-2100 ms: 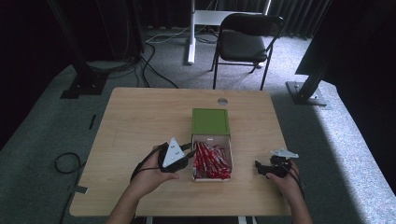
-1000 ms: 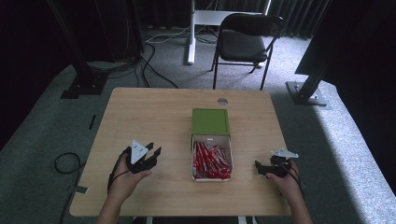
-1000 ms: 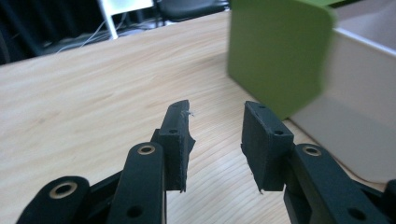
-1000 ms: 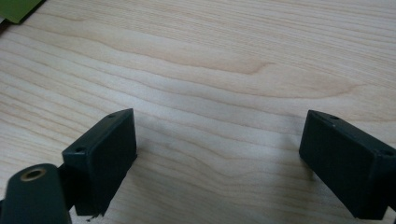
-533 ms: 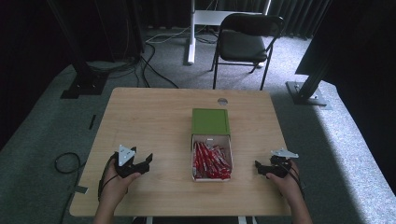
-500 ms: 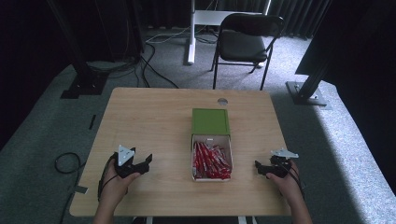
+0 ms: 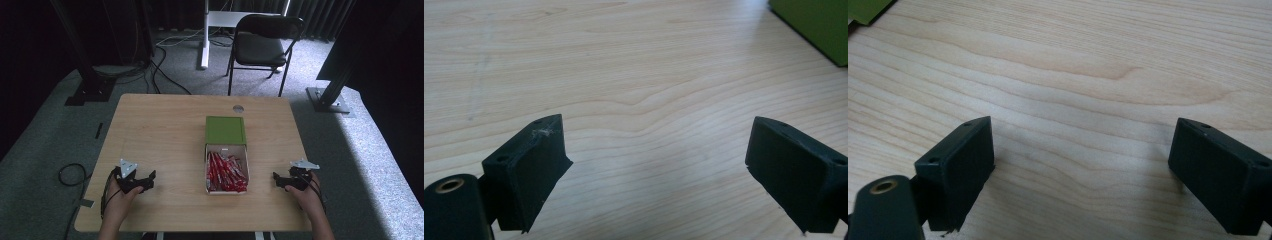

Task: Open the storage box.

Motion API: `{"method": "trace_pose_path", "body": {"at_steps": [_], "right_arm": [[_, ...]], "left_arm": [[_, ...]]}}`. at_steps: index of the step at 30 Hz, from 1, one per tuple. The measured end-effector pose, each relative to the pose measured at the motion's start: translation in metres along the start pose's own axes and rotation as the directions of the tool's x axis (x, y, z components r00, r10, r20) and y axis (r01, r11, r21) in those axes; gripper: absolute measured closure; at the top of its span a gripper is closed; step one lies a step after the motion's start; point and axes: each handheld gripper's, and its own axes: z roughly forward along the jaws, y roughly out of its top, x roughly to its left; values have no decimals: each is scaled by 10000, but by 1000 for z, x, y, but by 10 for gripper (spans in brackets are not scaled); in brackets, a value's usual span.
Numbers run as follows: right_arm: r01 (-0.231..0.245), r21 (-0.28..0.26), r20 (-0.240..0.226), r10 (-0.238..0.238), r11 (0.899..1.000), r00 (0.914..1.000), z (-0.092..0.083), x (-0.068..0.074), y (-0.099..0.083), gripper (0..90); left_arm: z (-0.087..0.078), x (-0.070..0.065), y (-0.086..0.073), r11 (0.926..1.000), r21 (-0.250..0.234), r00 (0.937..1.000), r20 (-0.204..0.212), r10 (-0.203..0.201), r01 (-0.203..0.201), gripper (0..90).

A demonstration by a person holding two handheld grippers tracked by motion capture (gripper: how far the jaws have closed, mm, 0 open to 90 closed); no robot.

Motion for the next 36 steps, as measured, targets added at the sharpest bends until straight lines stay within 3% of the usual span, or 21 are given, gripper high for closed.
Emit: {"method": "trace_pose_path", "body": {"at_steps": [3,9,12,14,21,28,36], "right_arm": [[16,-4,-7,-16,10000,10000,0,0,0,106],[15,-5,-8,-15,10000,10000,0,0,0,106],[14,-5,-10,-14,10000,10000,0,0,0,106],[27,-7,-20,-27,10000,10000,0,0,0,105],[22,-11,-27,-22,10000,10000,0,0,0,105],[19,-9,-28,-19,10000,10000,0,0,0,105],[30,-7,-27,-30,10000,10000,0,0,0,105]], "left_arm": [[0,3,-1,9999,106,9990,-441,93,-89,89],[4,7,-5,9989,467,9984,-566,-60,86,89],[6,7,-6,9984,508,9988,-411,268,-247,89],[7,7,-7,9971,620,9974,-534,484,-450,89],[10,16,-11,9981,610,9971,-742,156,-111,89],[15,20,-17,9914,1275,9946,-955,403,-280,89],[18,24,-15,9887,1496,9955,-942,55,87,89]]}}
